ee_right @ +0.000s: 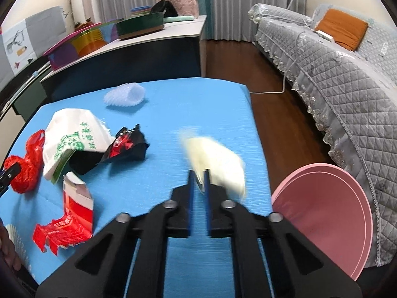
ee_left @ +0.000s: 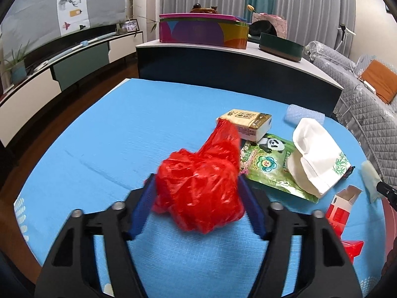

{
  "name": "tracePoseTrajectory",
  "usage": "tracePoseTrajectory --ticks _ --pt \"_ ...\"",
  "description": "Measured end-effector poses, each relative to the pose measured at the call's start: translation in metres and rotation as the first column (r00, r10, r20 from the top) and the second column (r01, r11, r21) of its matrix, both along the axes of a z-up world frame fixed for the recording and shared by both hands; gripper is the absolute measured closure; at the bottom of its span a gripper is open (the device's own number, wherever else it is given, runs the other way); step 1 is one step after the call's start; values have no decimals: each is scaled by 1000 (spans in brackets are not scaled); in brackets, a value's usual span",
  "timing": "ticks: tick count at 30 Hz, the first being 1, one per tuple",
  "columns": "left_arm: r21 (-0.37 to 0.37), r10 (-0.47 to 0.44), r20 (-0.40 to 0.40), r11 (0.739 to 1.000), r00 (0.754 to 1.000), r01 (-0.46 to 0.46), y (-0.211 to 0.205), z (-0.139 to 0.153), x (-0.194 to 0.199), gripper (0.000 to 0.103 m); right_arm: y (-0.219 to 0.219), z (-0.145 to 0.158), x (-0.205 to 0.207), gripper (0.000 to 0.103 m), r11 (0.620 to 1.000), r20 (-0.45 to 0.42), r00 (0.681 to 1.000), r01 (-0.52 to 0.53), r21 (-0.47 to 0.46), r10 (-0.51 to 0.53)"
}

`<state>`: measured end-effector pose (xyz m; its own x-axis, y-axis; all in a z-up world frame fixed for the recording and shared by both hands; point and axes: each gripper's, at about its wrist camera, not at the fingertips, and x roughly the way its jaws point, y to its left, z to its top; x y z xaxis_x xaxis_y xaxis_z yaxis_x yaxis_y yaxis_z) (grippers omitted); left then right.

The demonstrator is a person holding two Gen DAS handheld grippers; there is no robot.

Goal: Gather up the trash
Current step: 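Grasp red plastic bag with left tool while right tool grasps white paper, then carry red bag in left tool while right tool carries paper to bucket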

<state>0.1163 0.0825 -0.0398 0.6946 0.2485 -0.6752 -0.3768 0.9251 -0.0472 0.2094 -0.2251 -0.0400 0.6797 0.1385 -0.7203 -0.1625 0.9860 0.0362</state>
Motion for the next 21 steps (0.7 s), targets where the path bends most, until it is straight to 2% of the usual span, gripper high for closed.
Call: tracePoseTrajectory --ticks 7,21 --pt "26 -14 18 1000 1000 14 -6 7 -1 57 5 13 -12 101 1000 34 999 -27 12 27" --pt "43 -47 121 998 992 42 -20 37 -18 57 8 49 -52 101 997 129 990 -57 46 50"
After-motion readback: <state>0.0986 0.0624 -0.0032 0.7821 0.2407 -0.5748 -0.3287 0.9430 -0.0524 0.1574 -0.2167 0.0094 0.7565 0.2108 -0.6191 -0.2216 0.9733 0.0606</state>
